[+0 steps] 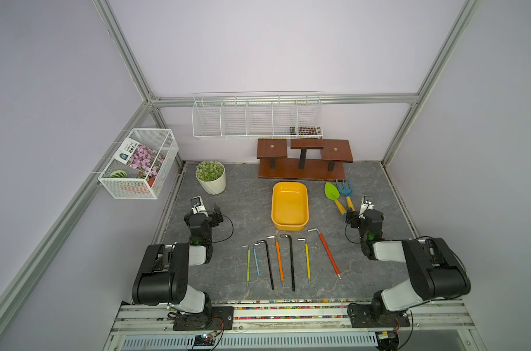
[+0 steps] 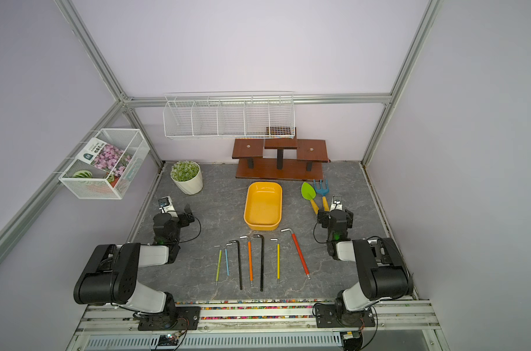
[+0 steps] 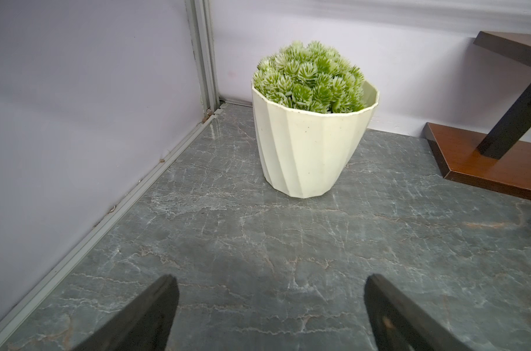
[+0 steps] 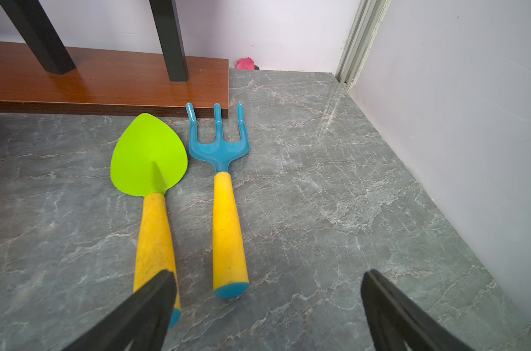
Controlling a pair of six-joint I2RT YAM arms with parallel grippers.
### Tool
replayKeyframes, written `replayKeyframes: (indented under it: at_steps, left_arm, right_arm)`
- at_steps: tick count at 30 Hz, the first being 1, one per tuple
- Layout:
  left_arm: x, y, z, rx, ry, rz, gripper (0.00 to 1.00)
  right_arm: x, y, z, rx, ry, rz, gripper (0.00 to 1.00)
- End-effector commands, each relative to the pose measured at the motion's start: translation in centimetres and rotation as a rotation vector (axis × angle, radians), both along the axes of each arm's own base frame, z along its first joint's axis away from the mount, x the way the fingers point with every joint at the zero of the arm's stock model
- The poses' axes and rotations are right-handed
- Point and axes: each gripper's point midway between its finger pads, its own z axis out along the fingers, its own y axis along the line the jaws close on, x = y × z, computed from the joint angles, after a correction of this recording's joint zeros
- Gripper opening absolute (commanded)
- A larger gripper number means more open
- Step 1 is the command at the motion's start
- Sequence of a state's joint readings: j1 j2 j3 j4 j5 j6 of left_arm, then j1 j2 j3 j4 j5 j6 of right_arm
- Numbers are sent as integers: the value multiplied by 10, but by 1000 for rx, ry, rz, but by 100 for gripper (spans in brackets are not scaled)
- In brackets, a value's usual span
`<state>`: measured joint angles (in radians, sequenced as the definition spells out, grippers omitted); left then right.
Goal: Put the hex key on the desktop into the storage box
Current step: Pick up the Allen key from the center of the board.
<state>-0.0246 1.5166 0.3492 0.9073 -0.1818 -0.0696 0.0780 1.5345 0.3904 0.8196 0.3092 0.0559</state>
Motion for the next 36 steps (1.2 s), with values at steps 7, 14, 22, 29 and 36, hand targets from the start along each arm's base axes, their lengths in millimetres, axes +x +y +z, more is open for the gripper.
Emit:
replayKeyframes:
  at_steps: [7,14,22,29,36]
  left_arm:
    - [3,0,8,9,-19,-6,100]
    - [10,17,25,16,60,114,99]
    - [17,26,52,-46,167,285,100]
    - [-5,5,62,-241,242,221,100]
    - [-38,-30,69,-371,360,58,100]
  right_arm:
    - [2,6,10,-2,-25,34,99]
    - [-1,6,27,-31,-34,21,99]
    - [-6,-1,50,47,120,-88,99]
    - [-27,21,70,176,180,-23,98]
    - [-62,43,87,317,246,39,97]
